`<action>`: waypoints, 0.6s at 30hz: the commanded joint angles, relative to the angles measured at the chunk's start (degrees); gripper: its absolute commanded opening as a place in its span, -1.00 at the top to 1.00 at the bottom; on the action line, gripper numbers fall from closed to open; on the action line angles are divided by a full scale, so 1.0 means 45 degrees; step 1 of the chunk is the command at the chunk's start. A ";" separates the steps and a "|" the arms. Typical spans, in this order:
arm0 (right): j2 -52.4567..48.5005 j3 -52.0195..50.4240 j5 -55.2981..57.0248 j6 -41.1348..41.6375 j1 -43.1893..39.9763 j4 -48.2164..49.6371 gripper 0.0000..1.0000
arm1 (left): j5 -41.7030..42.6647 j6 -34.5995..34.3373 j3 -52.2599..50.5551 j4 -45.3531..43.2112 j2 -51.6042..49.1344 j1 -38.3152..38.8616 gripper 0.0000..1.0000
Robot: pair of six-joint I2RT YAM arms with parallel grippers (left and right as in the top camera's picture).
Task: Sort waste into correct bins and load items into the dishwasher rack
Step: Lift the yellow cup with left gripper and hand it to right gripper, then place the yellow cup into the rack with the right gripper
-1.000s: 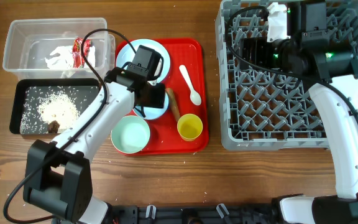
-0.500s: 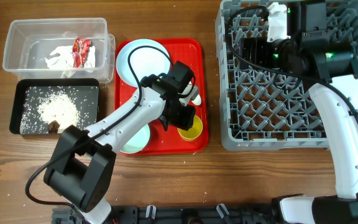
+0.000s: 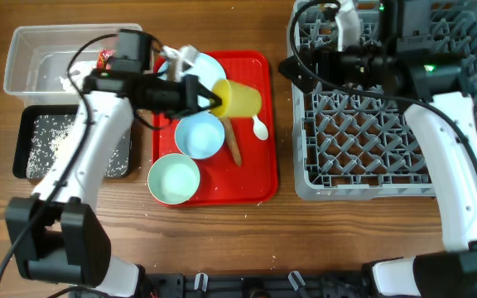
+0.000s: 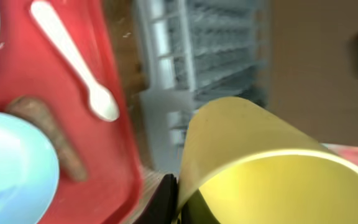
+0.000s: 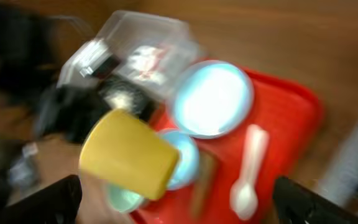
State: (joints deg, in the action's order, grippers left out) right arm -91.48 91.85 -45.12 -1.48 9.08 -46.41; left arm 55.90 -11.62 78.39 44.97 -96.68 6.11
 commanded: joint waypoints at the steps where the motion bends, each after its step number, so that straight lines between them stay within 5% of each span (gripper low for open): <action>1: -0.1020 -0.0437 -0.5926 -0.1462 0.0078 0.1214 -0.99 | 0.4804 -0.0233 0.0180 -0.0656 0.0175 -0.1355 0.92; 4: -0.1851 -0.0466 -0.7266 -0.1506 0.0199 0.1943 -0.99 | 0.6547 -0.0233 0.0180 -0.1020 0.0175 -0.1768 0.92; 8: -0.2108 -0.0500 -0.7281 -0.1593 0.1268 0.3113 -0.96 | 0.6669 -0.0233 0.0180 -0.1146 0.0175 -0.1549 0.92; 12: -0.2127 -0.0500 -0.6790 0.0374 0.2118 0.5129 -0.88 | 0.6868 -0.0291 0.0180 -0.1151 0.0175 -0.1462 0.92; 18: -0.2127 -0.0505 -0.6552 0.1020 0.2900 0.5799 -0.57 | 0.7111 -0.0287 0.0180 -0.1545 0.0175 -0.1467 0.92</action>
State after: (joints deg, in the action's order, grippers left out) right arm -100.42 89.43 -73.71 1.96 20.95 -20.08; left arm 85.86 -12.78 78.39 39.29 -96.68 -0.64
